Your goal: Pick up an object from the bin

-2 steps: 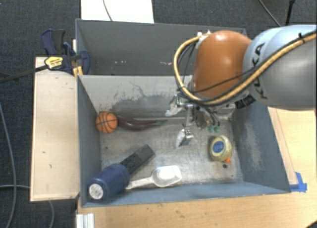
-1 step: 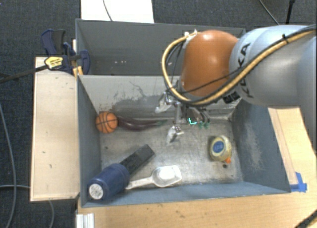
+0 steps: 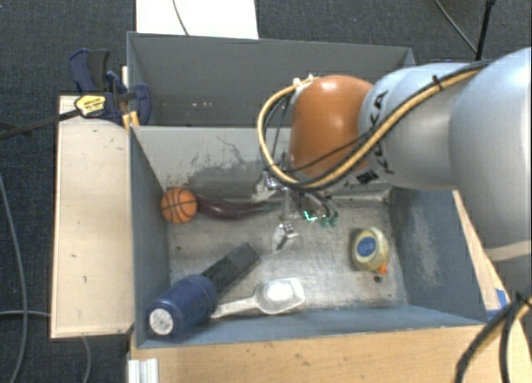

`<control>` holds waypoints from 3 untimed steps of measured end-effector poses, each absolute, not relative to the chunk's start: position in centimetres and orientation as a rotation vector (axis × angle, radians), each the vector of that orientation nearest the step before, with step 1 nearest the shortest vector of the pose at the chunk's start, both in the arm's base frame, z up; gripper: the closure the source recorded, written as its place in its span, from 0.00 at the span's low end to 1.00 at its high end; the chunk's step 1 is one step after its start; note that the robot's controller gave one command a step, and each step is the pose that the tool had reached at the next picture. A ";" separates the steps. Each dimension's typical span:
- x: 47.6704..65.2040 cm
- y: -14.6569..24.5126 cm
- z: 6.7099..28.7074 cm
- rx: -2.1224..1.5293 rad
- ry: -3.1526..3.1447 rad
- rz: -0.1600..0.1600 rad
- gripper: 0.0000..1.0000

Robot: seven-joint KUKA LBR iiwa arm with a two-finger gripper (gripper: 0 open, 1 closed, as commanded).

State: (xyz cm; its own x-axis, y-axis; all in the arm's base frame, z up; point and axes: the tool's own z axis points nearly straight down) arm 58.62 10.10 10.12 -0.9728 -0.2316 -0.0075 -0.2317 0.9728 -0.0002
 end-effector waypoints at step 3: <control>58.5 9.4 19.1 -0.345 3.119 0.001 1.00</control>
Offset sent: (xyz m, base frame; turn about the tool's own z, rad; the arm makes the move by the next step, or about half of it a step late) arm 0.0000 0.0000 0.0000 0.0000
